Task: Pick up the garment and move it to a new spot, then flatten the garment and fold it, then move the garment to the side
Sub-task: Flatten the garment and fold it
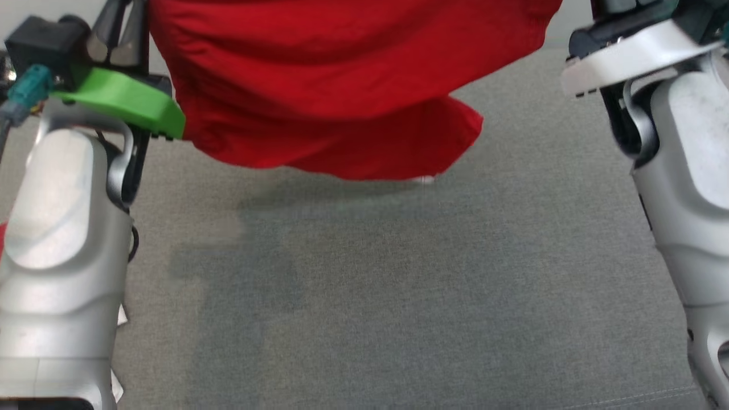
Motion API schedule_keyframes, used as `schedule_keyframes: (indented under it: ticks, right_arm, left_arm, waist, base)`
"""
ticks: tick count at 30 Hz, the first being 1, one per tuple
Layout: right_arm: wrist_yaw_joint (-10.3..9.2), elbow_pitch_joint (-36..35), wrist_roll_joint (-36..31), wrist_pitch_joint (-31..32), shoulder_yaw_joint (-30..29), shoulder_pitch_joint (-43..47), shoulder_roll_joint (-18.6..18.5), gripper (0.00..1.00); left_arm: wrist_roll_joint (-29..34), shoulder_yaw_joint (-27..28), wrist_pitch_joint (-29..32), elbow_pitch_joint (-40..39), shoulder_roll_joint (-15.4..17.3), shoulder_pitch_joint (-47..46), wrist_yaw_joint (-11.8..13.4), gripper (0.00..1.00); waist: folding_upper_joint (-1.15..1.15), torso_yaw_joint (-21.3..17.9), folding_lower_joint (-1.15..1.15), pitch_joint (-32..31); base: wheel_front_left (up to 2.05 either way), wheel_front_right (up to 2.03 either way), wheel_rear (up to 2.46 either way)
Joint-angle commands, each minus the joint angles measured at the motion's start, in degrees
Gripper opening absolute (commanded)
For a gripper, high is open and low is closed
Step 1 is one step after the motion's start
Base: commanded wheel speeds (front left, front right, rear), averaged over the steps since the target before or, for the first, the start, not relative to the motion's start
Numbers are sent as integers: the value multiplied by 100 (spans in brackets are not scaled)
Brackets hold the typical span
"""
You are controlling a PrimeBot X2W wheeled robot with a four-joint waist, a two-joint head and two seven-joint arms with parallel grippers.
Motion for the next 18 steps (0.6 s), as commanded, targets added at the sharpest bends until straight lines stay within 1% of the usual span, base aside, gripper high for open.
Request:
schedule_keyframes:
  ticks: [1,4,7,9,11,14,16,18]
  right_arm:
    - [-13,140,-143,-17,-8,-344,-41,0]
    - [-13,446,-349,-17,-195,-1140,-104,0]
    - [-14,593,-588,-17,-449,-1724,-100,0]
    - [-18,582,-725,-17,-547,-1961,-106,0]
    - [-18,559,-821,-17,-579,-2064,-115,0]
    - [-18,433,-759,-17,-581,-1878,-37,0]
    - [-18,298,-691,-17,-485,-1539,-15,0]
    - [-18,133,-464,-16,-394,-1174,25,0]
  left_arm:
    - [85,16,-59,171,12,-386,56,0]
    - [168,17,-273,603,-58,-1228,118,0]
    - [206,66,-436,975,-95,-1918,150,0]
    - [243,103,-482,1114,-129,-2216,151,0]
    - [221,202,-489,1050,-160,-2393,157,0]
    - [157,384,-482,925,-217,-2148,133,0]
    - [110,441,-481,936,-307,-1750,95,0]
    - [6,581,-482,854,-412,-1405,81,0]
  waist:
    - [0,-36,0,1063]
    - [0,-31,0,1475]
    - [0,-33,0,1696]
    - [0,-31,0,1760]
    - [0,-33,0,1807]
    - [0,-45,0,1846]
    - [0,-55,0,1840]
    - [0,-56,0,1833]
  base:
    - [0,0,0]
    - [0,0,0]
    - [0,0,0]
    - [0,0,0]
    - [0,0,0]
    - [0,0,0]
    - [0,0,0]
    - [0,0,0]
